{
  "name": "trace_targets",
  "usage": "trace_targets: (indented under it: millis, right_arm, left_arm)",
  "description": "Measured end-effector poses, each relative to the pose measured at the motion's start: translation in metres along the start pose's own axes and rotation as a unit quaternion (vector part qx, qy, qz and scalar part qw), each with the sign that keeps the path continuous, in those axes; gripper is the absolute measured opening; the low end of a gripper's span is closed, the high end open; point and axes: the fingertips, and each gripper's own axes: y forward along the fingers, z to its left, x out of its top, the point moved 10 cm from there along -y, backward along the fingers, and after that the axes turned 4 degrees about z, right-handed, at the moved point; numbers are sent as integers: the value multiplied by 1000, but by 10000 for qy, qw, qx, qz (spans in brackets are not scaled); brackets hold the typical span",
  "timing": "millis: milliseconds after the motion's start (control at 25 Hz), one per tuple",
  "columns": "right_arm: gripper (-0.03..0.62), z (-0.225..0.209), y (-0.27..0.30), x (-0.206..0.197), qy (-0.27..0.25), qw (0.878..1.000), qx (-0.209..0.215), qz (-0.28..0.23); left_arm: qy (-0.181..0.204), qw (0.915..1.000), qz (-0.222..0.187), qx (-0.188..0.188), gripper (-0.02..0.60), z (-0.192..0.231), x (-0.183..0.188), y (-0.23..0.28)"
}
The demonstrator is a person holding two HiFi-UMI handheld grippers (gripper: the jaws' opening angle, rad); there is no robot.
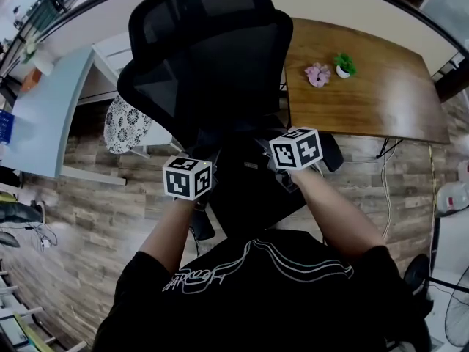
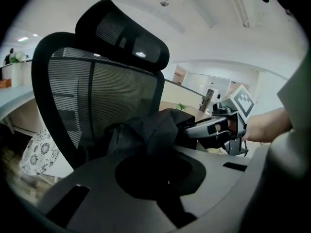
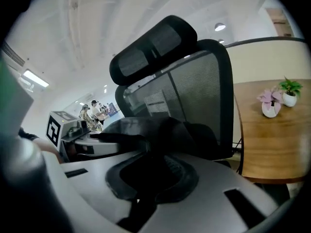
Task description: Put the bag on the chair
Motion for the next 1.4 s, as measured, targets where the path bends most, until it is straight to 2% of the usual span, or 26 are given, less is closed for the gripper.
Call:
trace_targets:
  millis: [160, 480, 720, 880, 1040, 1120, 1240, 1400]
  right_arm:
    - [21, -9, 18, -2, -84, 9998, -80, 185]
    - [15, -26, 43, 2, -208, 9993, -168, 257]
    - [14, -35, 48, -5, -363, 9986, -159, 353]
    - [15, -37, 48, -6, -442, 9981, -225, 355]
    - [18, -33, 49, -5, -635, 9964, -236, 507]
    - [40, -33, 49, -4, -755, 9948, -250, 632]
    - [83, -35, 51, -5, -887, 9928, -319, 737]
    - [184, -37, 46, -9, -726, 9953, -351, 543]
  left_arm:
    - [0, 9999, 137, 104, 35, 10, -8, 14]
    - [-55, 9996, 247, 81, 35, 34, -5, 39]
    - [-44, 9996, 293, -43, 36, 40, -9, 51]
    - [-39, 9995, 307, 13, 37, 40, -9, 56]
    - [-134, 9993, 356, -32, 37, 43, -10, 55]
    - [-230, 9992, 325, -96, 42, 45, -10, 55]
    - [-428, 9985, 307, -137, 100, 47, -12, 55]
    - [-447, 9985, 278, -115, 245, 44, -18, 50]
